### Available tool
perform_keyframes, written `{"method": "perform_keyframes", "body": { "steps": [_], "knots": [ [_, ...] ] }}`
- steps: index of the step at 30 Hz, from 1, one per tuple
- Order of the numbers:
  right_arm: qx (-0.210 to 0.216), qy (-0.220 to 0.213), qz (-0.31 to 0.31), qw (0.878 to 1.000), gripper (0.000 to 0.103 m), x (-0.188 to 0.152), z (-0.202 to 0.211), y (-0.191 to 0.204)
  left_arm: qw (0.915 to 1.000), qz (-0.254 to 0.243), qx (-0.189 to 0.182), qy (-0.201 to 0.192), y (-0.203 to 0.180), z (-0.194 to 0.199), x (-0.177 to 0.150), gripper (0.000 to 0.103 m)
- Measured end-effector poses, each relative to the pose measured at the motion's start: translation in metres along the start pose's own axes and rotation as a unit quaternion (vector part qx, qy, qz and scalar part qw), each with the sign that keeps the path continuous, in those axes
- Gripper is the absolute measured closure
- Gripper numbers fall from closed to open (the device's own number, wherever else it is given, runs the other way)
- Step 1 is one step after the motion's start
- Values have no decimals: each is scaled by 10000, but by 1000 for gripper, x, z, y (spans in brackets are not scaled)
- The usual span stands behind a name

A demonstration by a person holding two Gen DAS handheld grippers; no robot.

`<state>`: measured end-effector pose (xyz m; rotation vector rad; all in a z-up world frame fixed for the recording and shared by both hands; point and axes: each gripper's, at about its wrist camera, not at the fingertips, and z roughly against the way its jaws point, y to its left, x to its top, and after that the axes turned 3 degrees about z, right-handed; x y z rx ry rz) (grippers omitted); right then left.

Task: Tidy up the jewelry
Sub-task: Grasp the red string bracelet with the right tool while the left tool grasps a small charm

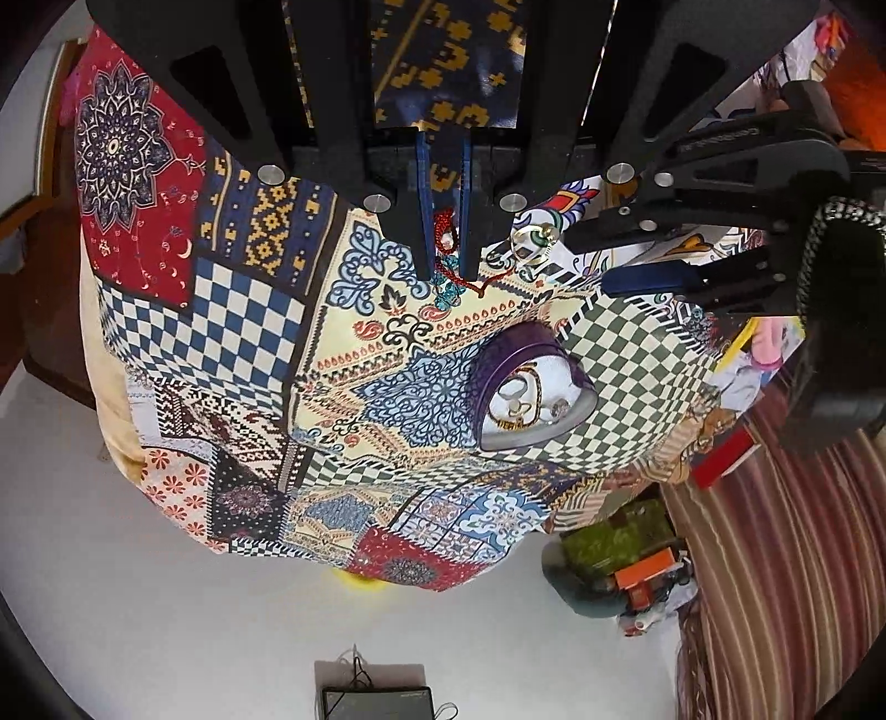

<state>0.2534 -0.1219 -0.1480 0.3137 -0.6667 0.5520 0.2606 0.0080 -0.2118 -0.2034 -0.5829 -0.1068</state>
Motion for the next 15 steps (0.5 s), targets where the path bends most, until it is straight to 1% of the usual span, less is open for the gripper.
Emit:
{"method": "perform_keyframes", "body": {
  "steps": [3, 7, 10, 15],
  "knots": [
    [33, -44, -44, 10000, 96, -1, 2, -3, 9999, -141, -10, -44, -8, 0, 3, 66],
    [71, -124, -145, 9998, 96, -2, 6, -7, 9996, -224, -130, -110, -16, 4, 4, 66],
    [81, -193, -208, 9996, 96, -2, 10, -11, 9993, -253, -253, -74, -21, 4, 4, 66],
    [84, -370, -289, 9989, 96, 0, 23, -17, 9990, -403, -207, -12, -33, -3, 4, 66]
  ]
}}
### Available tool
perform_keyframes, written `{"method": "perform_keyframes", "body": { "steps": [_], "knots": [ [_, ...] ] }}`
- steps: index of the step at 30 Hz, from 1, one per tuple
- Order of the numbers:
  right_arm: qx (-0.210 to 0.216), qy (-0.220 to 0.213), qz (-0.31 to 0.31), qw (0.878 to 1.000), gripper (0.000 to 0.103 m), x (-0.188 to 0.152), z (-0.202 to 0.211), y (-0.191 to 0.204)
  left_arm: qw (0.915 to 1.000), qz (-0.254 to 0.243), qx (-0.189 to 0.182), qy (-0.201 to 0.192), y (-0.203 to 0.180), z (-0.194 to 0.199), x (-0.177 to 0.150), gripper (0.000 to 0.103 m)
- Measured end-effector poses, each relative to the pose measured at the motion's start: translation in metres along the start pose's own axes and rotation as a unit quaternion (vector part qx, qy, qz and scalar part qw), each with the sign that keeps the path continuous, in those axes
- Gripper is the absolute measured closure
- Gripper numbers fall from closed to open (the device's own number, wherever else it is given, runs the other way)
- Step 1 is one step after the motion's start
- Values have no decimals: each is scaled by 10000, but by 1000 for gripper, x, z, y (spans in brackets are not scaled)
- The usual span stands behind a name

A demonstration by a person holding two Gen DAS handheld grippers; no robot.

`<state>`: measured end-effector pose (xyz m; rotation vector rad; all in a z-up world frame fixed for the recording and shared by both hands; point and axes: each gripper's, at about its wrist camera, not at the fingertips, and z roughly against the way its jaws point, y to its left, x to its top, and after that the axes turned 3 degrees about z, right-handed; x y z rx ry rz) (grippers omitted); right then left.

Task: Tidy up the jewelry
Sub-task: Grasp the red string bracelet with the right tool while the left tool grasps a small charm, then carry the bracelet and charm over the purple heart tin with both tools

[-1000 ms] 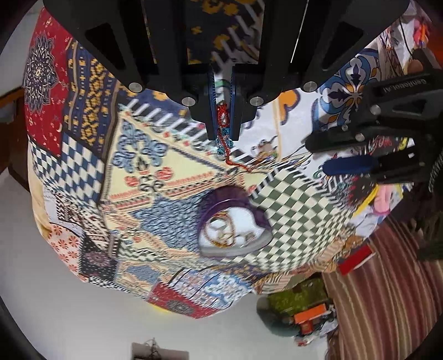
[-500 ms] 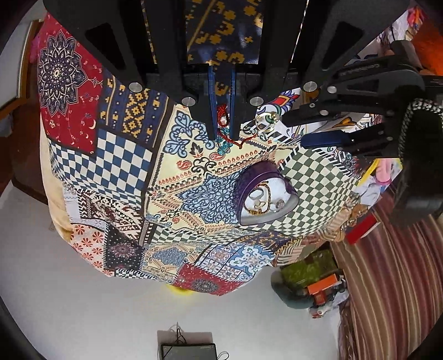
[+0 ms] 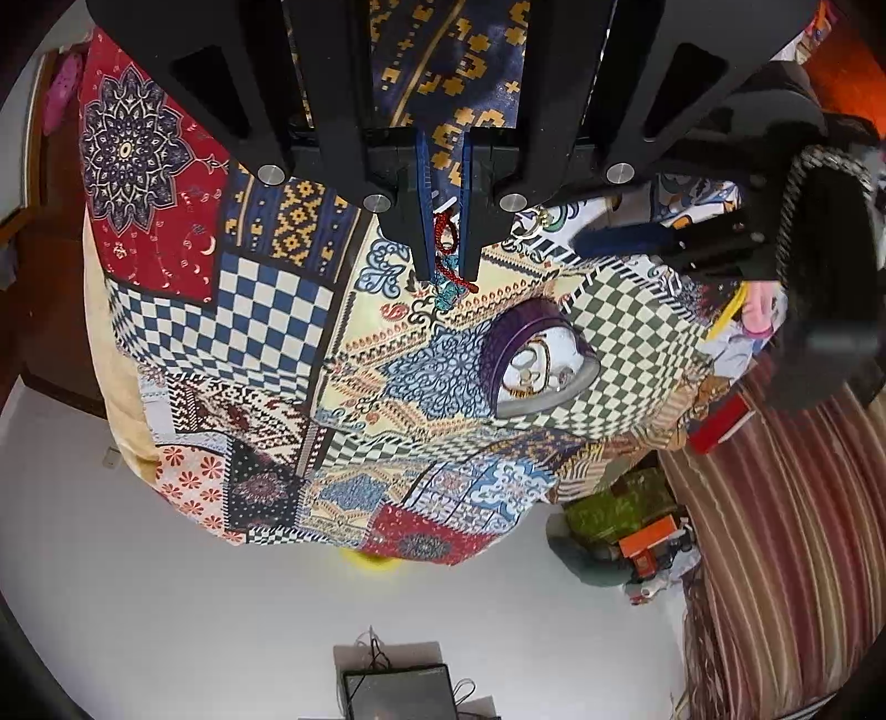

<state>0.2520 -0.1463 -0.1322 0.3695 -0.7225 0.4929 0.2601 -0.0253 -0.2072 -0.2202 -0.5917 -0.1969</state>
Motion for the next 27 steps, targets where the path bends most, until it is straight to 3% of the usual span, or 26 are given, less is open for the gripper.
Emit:
{"method": "perform_keyframes", "body": {
  "steps": [9, 11, 16, 27],
  "knots": [
    [-79, -86, -70, 9999, 96, 2, 11, -7, 9996, 204, -145, 152, 2, -15, 7, 68],
    [-73, -65, -94, 9999, 96, 1, 10, -8, 9997, 207, -20, 117, 2, -15, 6, 80],
    [-63, -33, -79, 9999, 96, -2, 14, -3, 9994, 353, 25, 45, 6, -11, 3, 95],
    [-58, -159, -27, 9999, 96, 13, 20, 6, 9979, 540, 230, -257, 23, 14, -2, 95]
  ]
}}
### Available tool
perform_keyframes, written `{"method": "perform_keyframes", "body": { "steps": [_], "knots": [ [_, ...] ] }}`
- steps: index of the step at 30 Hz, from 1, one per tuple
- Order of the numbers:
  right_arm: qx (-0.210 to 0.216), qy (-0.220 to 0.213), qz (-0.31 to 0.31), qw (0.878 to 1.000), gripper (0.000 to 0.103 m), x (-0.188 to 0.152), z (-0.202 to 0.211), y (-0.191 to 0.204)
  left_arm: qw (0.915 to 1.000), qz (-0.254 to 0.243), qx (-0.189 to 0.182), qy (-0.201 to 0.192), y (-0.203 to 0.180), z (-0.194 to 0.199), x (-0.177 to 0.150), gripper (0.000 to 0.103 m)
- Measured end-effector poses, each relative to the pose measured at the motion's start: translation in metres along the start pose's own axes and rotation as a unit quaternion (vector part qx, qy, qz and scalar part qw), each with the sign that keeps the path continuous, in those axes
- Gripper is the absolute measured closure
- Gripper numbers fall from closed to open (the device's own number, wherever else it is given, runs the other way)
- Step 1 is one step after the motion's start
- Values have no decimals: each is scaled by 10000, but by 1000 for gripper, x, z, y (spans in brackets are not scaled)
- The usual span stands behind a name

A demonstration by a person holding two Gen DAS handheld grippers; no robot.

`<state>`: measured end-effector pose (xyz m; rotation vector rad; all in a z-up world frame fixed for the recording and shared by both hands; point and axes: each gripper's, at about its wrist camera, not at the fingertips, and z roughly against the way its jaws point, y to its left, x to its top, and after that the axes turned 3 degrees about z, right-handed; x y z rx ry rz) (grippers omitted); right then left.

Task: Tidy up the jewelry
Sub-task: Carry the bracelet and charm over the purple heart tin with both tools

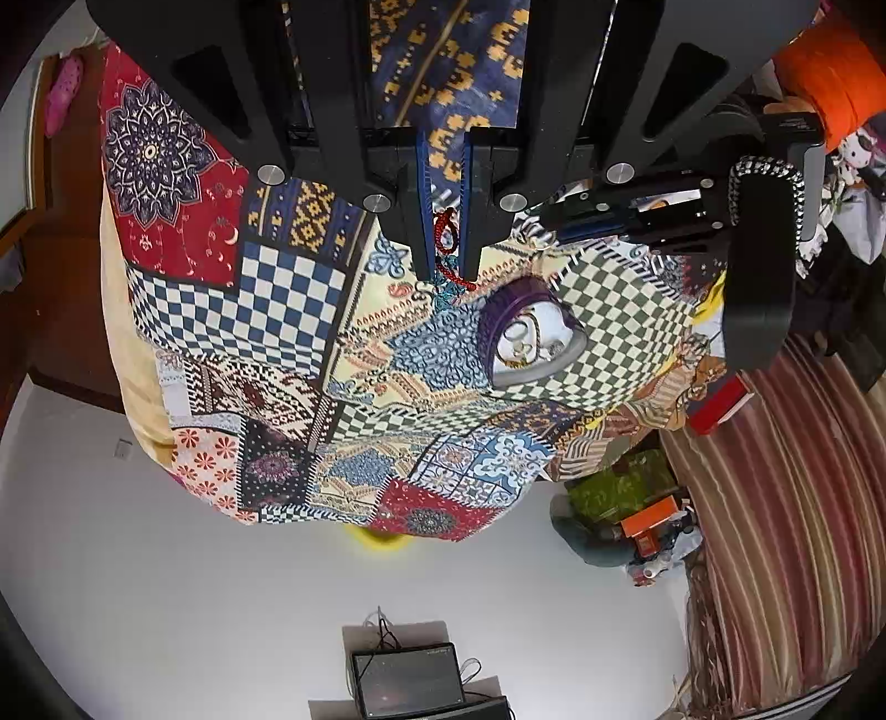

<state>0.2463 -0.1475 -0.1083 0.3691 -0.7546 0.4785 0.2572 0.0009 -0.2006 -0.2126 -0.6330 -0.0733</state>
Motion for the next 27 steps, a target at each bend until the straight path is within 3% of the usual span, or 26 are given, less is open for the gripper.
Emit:
{"method": "perform_keyframes", "body": {
  "steps": [10, 27],
  "knots": [
    [115, -152, 116, 9998, 96, 25, -9, 22, 9983, 273, 144, -493, 36, 37, 17, 95],
    [310, -363, 287, 9984, 96, 63, -30, 56, 9934, 442, 336, -1000, 75, 60, 51, 95]
  ]
}}
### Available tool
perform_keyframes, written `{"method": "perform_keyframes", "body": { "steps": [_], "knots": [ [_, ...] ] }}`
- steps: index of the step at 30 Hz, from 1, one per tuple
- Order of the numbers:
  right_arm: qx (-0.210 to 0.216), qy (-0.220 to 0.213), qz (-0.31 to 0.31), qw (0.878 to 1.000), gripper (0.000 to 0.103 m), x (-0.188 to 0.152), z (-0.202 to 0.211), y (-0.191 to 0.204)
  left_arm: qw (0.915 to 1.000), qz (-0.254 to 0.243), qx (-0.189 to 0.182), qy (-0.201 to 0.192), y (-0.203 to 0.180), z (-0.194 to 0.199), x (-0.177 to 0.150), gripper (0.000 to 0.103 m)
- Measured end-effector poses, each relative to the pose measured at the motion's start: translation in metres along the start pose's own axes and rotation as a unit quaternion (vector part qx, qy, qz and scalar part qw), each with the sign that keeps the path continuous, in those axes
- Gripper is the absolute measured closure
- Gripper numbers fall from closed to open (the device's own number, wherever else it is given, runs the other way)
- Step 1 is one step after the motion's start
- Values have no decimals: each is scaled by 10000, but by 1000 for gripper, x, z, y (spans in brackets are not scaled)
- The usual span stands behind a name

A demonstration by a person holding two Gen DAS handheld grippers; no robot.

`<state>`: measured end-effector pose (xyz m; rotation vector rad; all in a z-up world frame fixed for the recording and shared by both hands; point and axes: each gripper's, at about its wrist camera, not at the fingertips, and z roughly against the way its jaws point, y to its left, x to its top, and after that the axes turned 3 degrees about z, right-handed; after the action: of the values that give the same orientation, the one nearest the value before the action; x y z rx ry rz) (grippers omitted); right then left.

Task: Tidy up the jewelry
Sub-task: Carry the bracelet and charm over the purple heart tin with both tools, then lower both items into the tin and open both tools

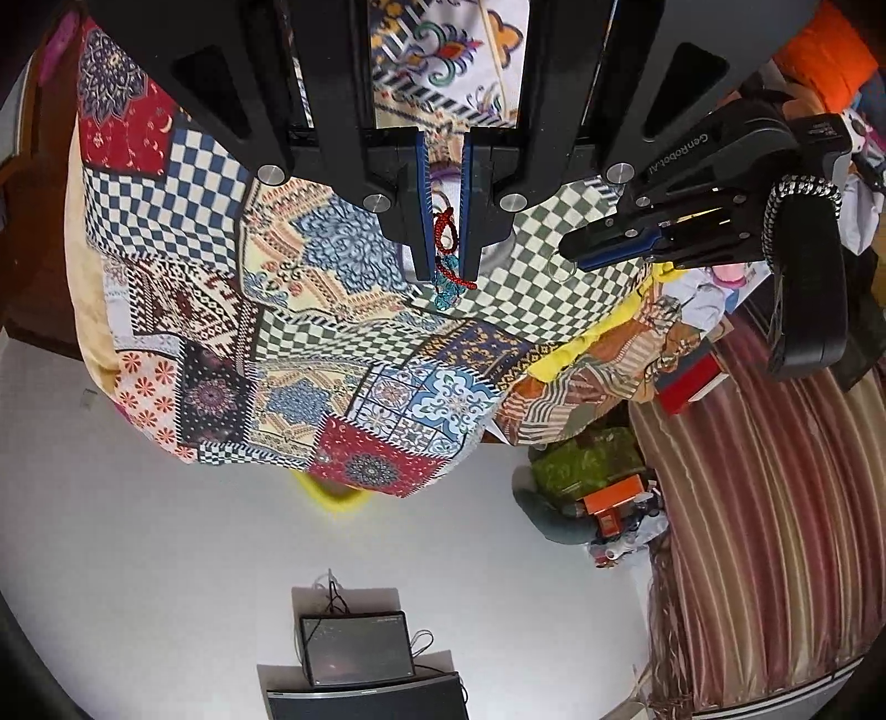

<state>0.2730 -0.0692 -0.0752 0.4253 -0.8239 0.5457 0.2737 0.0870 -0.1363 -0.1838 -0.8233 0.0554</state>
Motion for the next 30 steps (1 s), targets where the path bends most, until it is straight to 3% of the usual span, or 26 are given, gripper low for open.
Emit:
{"method": "perform_keyframes", "body": {
  "steps": [10, 24, 30],
  "knots": [
    [217, 263, -147, 9993, 96, 6, -33, 1, 9998, 159, -16, 119, 13, -26, 8, 95],
    [420, 1347, -167, 9899, 95, -15, -102, -3, 9963, 262, -225, 784, 24, -80, 4, 95],
    [473, 1517, -201, 9871, 95, -23, -111, -4, 9947, 283, -294, 943, 27, -91, -1, 95]
  ]
}}
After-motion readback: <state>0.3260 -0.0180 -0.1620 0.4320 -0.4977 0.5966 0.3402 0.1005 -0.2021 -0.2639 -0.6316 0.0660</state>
